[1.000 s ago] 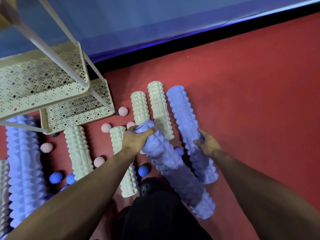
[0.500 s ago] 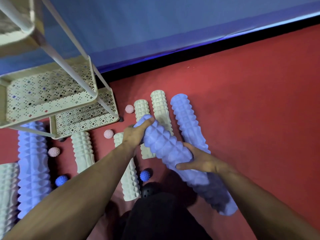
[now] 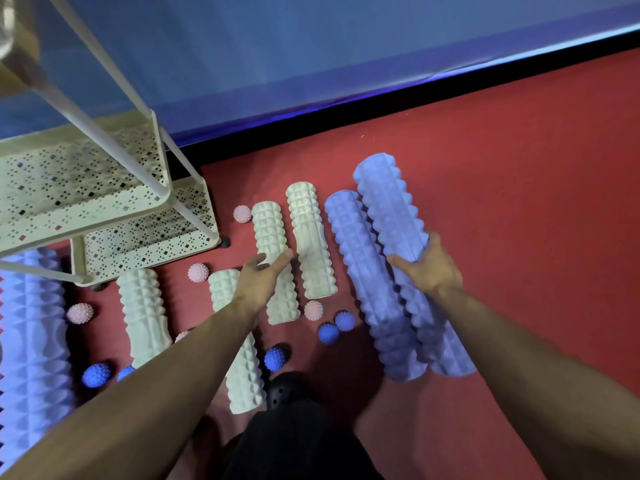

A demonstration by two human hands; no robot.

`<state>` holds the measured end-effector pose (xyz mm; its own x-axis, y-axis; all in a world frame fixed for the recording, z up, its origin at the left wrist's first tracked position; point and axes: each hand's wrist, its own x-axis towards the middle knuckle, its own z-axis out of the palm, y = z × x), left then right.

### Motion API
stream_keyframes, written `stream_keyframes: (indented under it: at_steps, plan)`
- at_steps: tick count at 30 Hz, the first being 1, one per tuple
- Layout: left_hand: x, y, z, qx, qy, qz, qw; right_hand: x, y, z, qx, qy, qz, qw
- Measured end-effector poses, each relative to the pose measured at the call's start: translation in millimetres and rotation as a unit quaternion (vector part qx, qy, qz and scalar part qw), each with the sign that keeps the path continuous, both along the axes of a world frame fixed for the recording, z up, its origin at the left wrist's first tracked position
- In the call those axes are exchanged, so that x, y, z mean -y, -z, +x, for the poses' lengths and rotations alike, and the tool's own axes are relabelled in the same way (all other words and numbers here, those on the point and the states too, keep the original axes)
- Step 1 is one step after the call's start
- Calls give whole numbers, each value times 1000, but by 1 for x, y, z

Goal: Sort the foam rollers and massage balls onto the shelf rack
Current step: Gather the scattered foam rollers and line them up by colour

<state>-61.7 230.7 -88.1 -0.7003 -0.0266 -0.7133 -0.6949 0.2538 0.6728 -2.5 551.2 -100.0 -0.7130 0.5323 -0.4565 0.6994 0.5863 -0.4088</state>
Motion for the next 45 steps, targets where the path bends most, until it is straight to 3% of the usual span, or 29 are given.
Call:
stream_keyframes:
  at_steps: [6, 13, 19, 26, 33, 39, 45]
  plan:
    - [20, 22, 0, 1, -16, -14, 1000, -11, 37, -12, 50, 0, 62, 997]
    - [26, 30, -4, -7, 0, -20, 1000, -12, 64, -15, 85, -20, -25, 996]
    - [28, 23, 1, -27, 47, -49, 997, 2, 53, -8, 68, -41, -15, 997]
    - [55, -26, 8, -76, 118, -124, 982, 56, -10, 2, 16, -196, 34, 980]
    - [132, -113, 34, -134, 183, -236, 945, 127, -118, -8, -54, -313, 42, 947]
    - [208, -153, 72, -165, 171, -297, 925, 206, -204, -25, -66, -459, 40, 885]
    - [287, -148, 99, -110, 134, -307, 936, 297, -243, -36, 21, -557, 83, 826]
